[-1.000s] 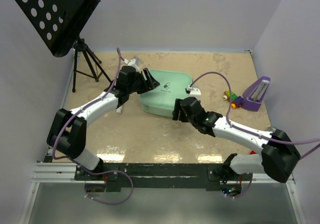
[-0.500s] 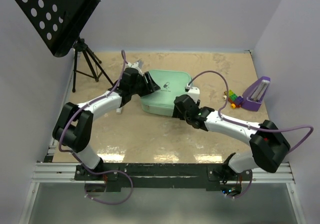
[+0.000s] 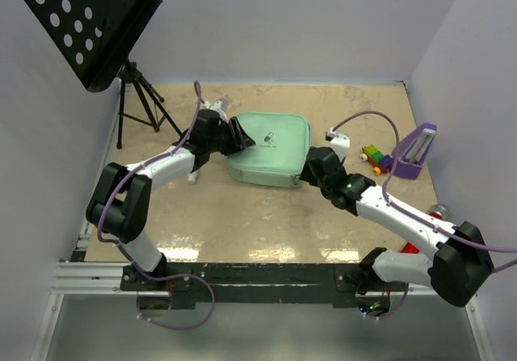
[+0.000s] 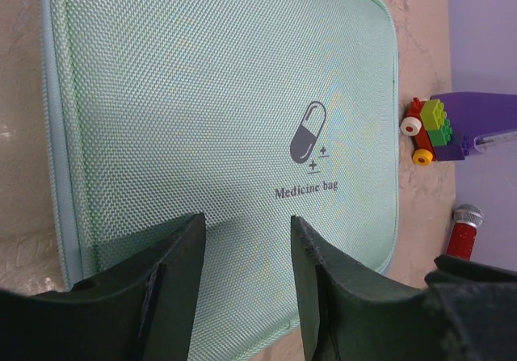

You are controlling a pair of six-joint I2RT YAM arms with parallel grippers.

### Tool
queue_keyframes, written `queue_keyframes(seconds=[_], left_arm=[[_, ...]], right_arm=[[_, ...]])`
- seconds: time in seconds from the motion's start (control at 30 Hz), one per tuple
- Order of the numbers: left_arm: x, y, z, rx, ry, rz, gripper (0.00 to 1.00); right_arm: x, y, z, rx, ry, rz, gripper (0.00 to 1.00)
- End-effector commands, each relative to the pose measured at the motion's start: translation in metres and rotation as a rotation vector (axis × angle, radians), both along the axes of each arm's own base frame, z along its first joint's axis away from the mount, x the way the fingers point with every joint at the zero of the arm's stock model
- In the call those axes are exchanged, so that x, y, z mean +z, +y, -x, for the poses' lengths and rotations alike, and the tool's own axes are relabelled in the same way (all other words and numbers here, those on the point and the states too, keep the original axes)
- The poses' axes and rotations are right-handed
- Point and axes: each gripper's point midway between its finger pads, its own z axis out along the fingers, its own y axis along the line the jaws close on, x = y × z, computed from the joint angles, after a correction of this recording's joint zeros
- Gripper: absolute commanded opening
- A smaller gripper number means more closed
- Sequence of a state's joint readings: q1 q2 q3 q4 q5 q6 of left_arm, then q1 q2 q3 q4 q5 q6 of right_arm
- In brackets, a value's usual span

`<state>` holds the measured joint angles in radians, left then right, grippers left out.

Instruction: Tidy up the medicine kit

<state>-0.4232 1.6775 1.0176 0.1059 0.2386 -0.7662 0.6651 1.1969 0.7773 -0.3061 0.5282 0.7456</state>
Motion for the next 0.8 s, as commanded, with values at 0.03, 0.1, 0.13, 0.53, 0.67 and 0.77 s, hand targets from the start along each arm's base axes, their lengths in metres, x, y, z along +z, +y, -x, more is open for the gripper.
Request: queue_keyframes(seconds=[0.03,0.1,0.13,0.53,0.67,0.77], left_arm=[[-0.013,0.014,0.002,0.002,0.016,-0.055,0.51],[-0.016,0.019,0.003,0.004,0.02,-0.088,0.51],[-0.017,0.022,0.005,0.006,0.025,-0.103,0.51],[-0.033,0.041,0.013,0.025,0.065,-0.131,0.51],[-0.034,0.044,0.011,0.029,0.06,-0.145,0.5],[-0.037,0.046,0.01,0.03,0.061,-0.155,0.5]], right_arm=[[0.034,0.057,0.011,0.168,-0.08,-0.051,0.64],[0.028,0.064,0.01,0.177,-0.055,-0.019,0.68],[0.022,0.067,0.009,0.181,-0.04,-0.002,0.69],[-0.027,0.045,0.0,0.064,0.055,0.164,0.67],[-0.026,0.033,-0.002,0.033,0.052,0.14,0.63],[-0.027,0.018,-0.004,0.009,0.059,0.117,0.58]])
